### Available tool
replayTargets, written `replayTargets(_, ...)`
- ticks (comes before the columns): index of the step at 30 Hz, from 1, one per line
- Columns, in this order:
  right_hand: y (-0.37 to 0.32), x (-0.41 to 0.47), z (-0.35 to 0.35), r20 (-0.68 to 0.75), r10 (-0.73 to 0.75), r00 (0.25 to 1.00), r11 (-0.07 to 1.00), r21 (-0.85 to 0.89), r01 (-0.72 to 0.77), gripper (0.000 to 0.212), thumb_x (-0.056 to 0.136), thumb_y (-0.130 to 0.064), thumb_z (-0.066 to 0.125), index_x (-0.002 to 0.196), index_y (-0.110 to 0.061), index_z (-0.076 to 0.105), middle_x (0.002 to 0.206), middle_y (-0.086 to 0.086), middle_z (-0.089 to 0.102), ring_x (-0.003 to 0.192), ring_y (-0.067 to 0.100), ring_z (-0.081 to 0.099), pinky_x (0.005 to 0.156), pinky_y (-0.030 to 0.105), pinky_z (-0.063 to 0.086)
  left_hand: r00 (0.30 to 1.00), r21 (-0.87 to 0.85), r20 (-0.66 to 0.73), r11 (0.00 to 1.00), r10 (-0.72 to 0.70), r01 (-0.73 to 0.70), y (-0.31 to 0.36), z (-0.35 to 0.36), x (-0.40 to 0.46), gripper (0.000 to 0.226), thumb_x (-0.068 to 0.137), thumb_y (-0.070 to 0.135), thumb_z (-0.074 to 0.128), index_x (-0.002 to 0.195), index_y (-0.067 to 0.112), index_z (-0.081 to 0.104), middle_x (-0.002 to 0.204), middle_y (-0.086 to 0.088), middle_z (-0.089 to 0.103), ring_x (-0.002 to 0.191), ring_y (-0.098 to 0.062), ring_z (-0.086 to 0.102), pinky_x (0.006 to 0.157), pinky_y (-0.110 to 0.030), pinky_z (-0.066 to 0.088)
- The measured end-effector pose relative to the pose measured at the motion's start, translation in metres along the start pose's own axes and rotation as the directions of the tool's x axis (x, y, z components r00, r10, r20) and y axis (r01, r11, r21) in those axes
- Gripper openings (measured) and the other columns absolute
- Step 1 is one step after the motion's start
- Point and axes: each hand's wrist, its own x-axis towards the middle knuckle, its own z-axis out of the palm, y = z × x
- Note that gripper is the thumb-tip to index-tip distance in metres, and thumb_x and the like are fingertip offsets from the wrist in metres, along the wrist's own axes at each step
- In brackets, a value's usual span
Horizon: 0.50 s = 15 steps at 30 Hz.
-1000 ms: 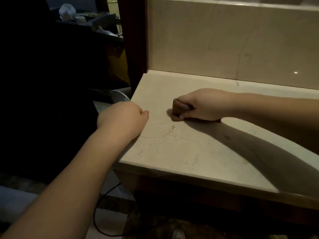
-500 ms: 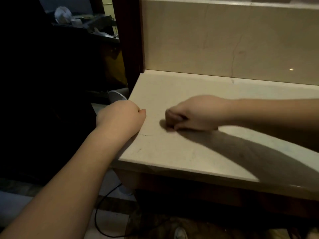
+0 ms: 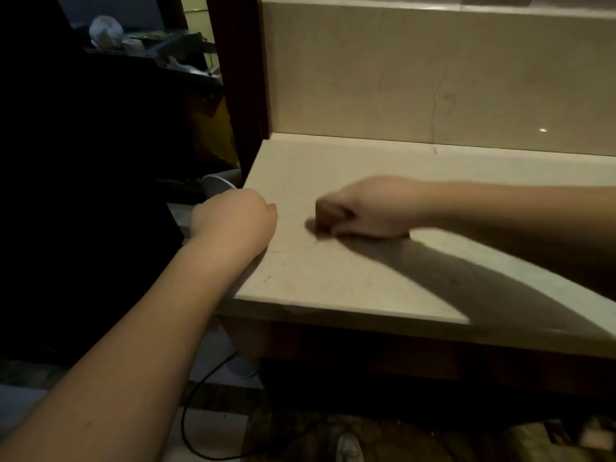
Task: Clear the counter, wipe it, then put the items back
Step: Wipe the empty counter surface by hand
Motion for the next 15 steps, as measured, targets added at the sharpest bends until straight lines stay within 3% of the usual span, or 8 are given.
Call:
replayTargets(3, 0.021, 0.025, -0.008, -0.074, 0.173, 0.982, 0.985, 0.010, -0.173, 0.016, 0.093, -0.038, 0.053, 0.088, -0.024, 0.049, 0.096, 0.002, 0.061, 0.089, 0.027, 0.055, 0.069, 0.031, 0.033, 1.000, 0.024, -0.014, 0.999, 0.025, -0.024, -0.001, 0.000, -0.002, 0.031, 0.104, 0.023, 0.032, 0.118, 0.025, 0.059, 0.090, -0.003, 0.057, 0.082, -0.021, 0.059, 0.078, -0.041, 0.056)
replayTargets(7, -0.017, -0.010, 0.007, -0.055, 0.039, 0.998, 0.997, 0.065, -0.036, 0.019, 0.093, -0.038, 0.055, 0.082, -0.029, 0.042, 0.092, -0.005, 0.057, 0.082, 0.018, 0.051, 0.069, 0.030, 0.034, 0.999, -0.037, -0.047, 0.999, 0.028, -0.029, -0.003, 0.006, 0.001, 0.034, 0.103, 0.029, 0.032, 0.112, 0.020, 0.063, 0.088, -0.004, 0.059, 0.077, -0.021, 0.057, 0.073, -0.039, 0.051)
replayTargets(10, -0.044, -0.049, 0.016, 0.048, -0.058, 0.997, 0.996, 0.076, 0.054, 0.019, 0.094, -0.039, 0.054, 0.082, -0.031, 0.040, 0.090, -0.013, 0.053, 0.077, 0.011, 0.046, 0.063, 0.027, 0.030, 0.999, -0.032, -0.029, 0.999, 0.042, -0.043, -0.003, 0.007, 0.003, 0.033, 0.103, 0.028, 0.033, 0.109, 0.019, 0.064, 0.087, -0.005, 0.058, 0.080, -0.023, 0.057, 0.072, -0.040, 0.048)
replayTargets(15, -0.049, -0.020, 0.004, 0.058, 0.103, 0.993, 0.992, 0.070, -0.107, 0.016, 0.094, -0.041, 0.054, 0.101, -0.032, 0.042, 0.096, -0.009, 0.050, 0.085, 0.016, 0.047, 0.075, 0.029, 0.034, 0.998, 0.058, 0.014, 0.996, 0.064, -0.064, 0.001, 0.004, 0.002, 0.022, 0.101, 0.018, 0.043, 0.109, 0.018, 0.064, 0.085, -0.005, 0.054, 0.088, -0.026, 0.059, 0.079, -0.042, 0.051)
